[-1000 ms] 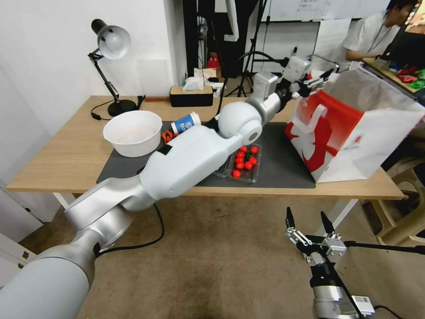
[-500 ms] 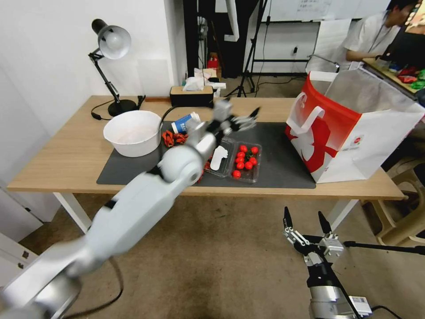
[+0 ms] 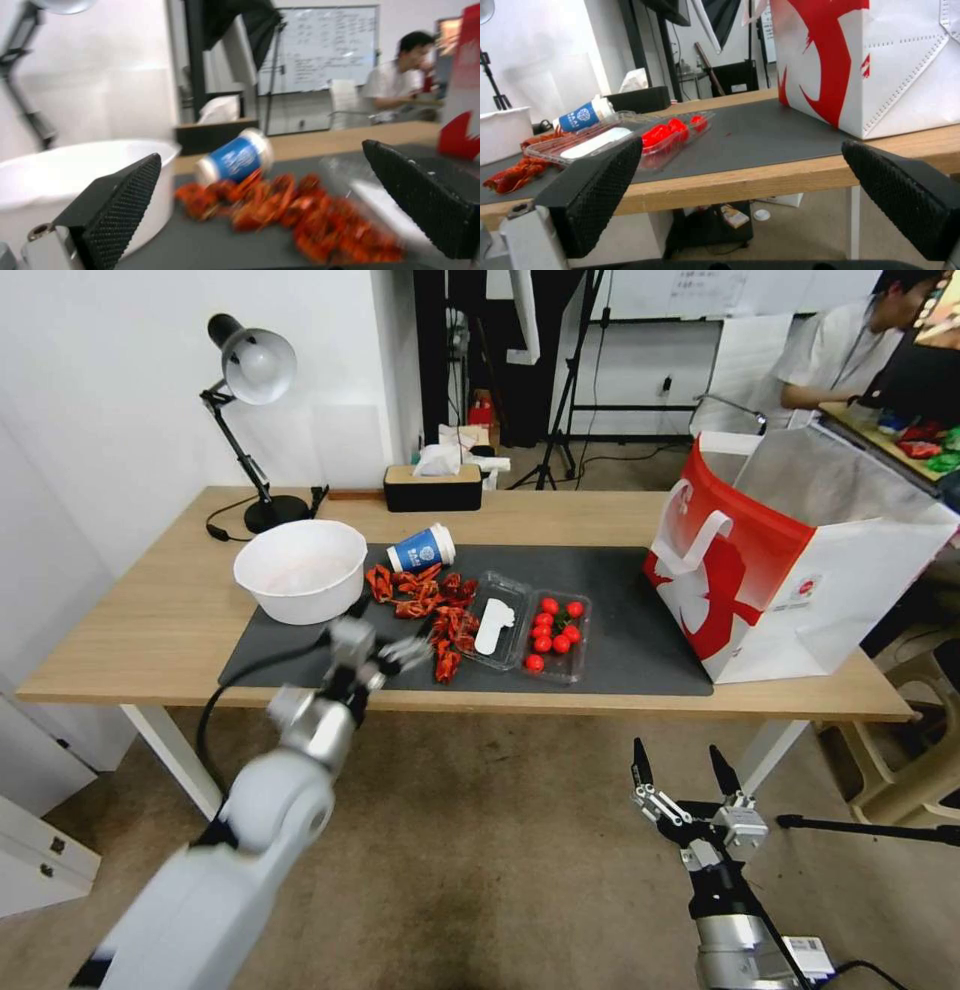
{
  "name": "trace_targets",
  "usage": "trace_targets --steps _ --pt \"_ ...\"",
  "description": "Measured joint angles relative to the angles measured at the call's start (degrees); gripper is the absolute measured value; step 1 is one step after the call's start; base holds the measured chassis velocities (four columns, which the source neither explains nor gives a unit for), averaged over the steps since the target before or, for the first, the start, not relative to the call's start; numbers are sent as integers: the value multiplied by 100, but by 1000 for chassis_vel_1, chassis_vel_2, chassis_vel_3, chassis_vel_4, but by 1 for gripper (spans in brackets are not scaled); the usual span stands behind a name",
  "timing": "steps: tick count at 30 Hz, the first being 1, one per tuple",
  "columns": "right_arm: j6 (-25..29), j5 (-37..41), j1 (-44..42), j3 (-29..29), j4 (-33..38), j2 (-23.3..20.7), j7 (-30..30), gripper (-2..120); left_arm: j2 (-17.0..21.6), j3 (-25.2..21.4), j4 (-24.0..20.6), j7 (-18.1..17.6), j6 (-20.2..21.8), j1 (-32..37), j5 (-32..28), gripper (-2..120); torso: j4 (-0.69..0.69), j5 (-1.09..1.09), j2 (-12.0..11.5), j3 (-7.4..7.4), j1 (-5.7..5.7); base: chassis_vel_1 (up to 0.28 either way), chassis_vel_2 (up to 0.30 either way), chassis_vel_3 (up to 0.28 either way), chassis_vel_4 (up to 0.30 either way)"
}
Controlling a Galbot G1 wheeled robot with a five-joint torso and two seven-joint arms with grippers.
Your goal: Pick up the trash from the table and place it into the takeout bag.
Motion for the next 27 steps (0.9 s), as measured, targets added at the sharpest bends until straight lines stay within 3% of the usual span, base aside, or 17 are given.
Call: trace_targets --steps 9,14,27 --pt "0 15 -40 47 55 -100 12 100 -359 -624 -94 -138 -736 1438 498 100 1 1 0 0 0 0 0 0 0" --pt "0 39 -61 84 74 -133 -24 100 -463 -656 -3 -152 -962 1666 580 100 0 2 0 1 1 0 0 0 0" --pt "0 49 19 30 29 -134 -108 100 -712 -516 89 -138 -929 1654 751 100 1 1 -1 1 1 0 0 0 0"
